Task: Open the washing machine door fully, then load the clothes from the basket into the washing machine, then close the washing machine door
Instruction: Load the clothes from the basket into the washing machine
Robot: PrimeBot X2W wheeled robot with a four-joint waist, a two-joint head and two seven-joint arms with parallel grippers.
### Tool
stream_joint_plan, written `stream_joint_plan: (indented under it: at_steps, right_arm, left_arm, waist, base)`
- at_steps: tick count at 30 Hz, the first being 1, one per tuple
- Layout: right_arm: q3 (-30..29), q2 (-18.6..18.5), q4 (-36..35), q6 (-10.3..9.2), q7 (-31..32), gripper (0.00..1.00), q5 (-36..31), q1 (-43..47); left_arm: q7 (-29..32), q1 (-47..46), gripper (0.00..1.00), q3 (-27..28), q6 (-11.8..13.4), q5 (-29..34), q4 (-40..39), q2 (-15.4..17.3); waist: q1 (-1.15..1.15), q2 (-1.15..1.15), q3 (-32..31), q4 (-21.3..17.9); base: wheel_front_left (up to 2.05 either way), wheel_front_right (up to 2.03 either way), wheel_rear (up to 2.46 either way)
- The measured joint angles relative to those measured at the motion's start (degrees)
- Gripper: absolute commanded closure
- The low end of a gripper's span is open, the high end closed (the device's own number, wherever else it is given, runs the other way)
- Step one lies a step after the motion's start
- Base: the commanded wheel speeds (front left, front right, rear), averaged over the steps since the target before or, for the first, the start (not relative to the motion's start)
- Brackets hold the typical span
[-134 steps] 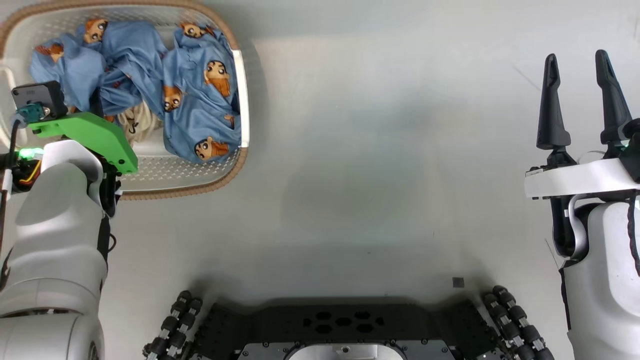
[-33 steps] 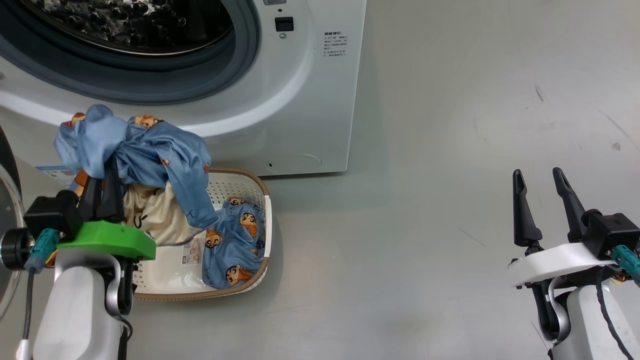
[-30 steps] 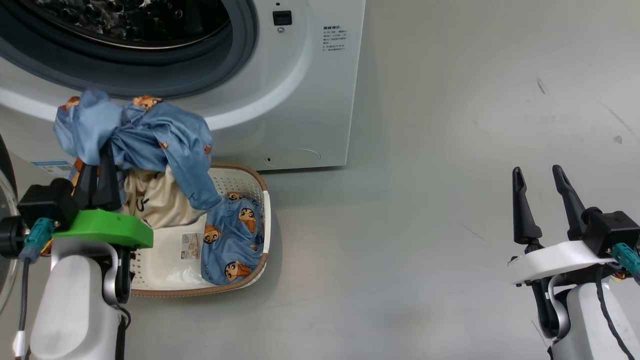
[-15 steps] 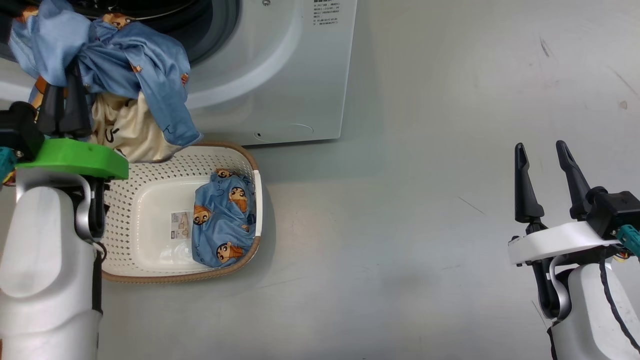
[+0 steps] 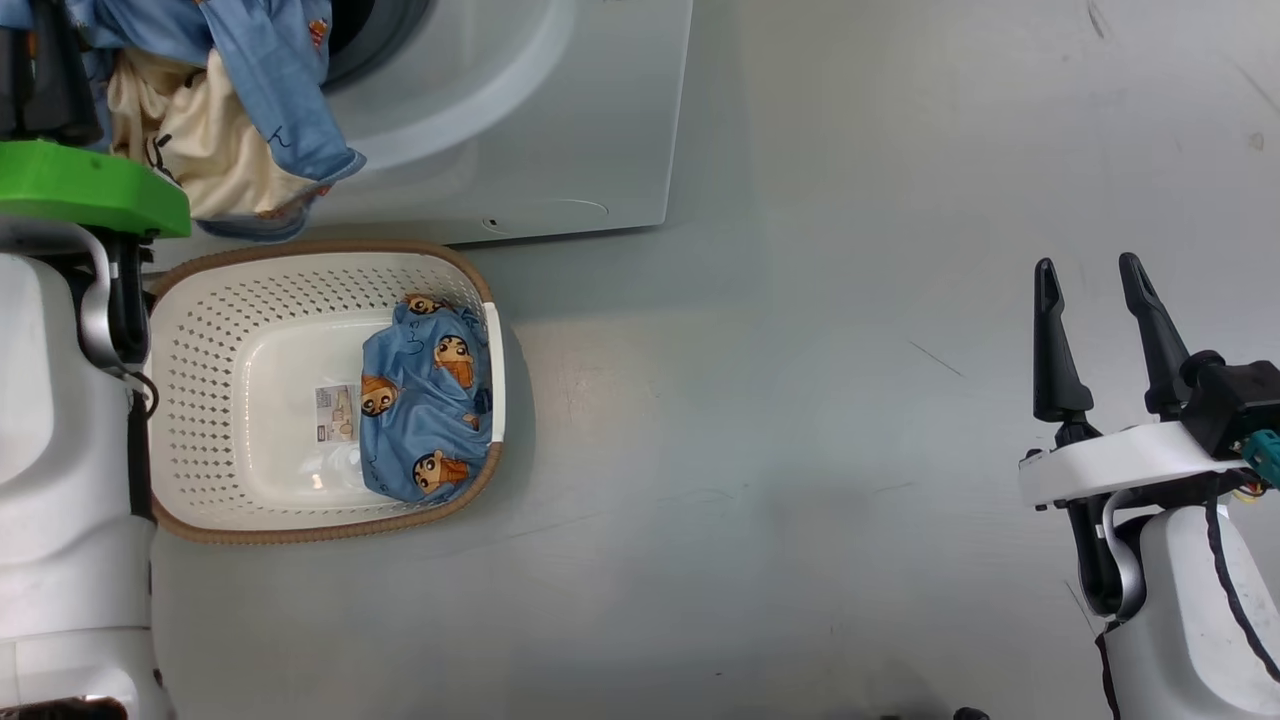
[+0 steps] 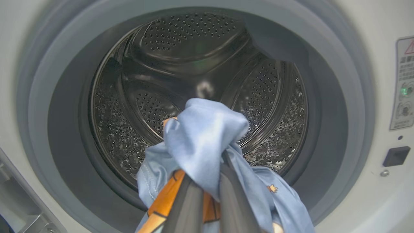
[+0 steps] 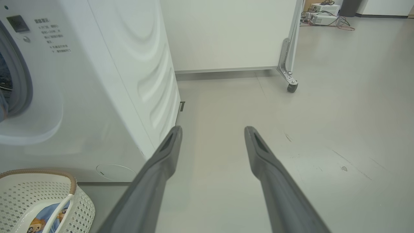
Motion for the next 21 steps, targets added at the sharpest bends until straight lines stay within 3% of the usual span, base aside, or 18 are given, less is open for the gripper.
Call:
stream_joint_plan:
  at_steps: [21]
  right_arm:
    - [1.52,0.09,-0.77,0.01,0.0,0.0,0.05,-2.22]
  left_arm:
    - [3.46,-13.02,1.0,-1.93,0.0,-0.05,6.15,3.33]
  waist:
    - [0.0,0.0,8.49,-1.9]
  base:
    - [0.0,0.0,0.0]
